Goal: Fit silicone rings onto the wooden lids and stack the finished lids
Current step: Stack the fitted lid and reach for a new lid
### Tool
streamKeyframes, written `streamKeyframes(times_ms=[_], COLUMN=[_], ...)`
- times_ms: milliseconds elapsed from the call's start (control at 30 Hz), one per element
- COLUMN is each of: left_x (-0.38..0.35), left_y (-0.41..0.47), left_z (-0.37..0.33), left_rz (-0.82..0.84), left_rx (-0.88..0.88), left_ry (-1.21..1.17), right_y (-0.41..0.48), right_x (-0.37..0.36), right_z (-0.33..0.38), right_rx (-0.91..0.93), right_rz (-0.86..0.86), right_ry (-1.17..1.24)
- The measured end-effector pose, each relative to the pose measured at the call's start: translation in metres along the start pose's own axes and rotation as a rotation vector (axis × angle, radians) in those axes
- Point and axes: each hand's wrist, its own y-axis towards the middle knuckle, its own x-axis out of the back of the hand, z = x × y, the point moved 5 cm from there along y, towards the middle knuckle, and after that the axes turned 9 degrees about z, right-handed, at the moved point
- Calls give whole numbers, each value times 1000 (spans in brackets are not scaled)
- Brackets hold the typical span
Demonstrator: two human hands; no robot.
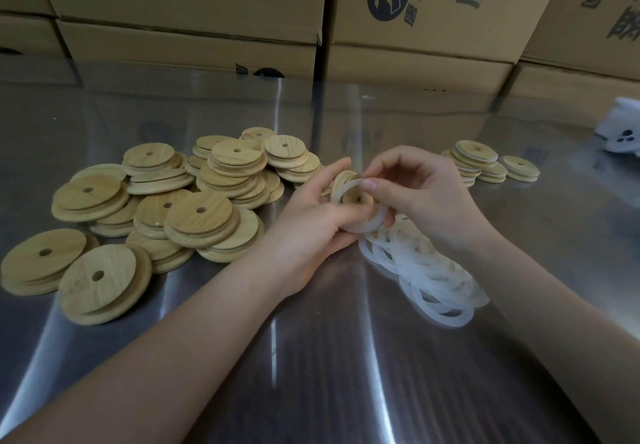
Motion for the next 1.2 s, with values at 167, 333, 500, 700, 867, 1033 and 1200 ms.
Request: streamKeyframes(times_ms=[167,333,500,700,867,1033,1200], left_x=[-3,-2,-4,-4,-6,-8,-7], left_y=[0,-2,-5,-8,-11,-17,-18], left_z=[-1,-5,-8,-17,-21,-26,-29], left_rz=[3,-4,-6,-88,-121,-147,-175], left_rx=[-23,-48,-117,-276,-386,-507,-563], left_ry=[97,151,282,520,661,699,735], right_y=[0,1,2,3,2,2,1], right_x=[2,5,6,6,8,8,8], right_z=[-1,-2,-2,-1,1,3,4], right_rx=[2,7,0,8,30,36,34], right_rz=[-15,-36,-29,-28,-24,-35,-41], right_ry=[-15,-45,-32,2,23,51,59])
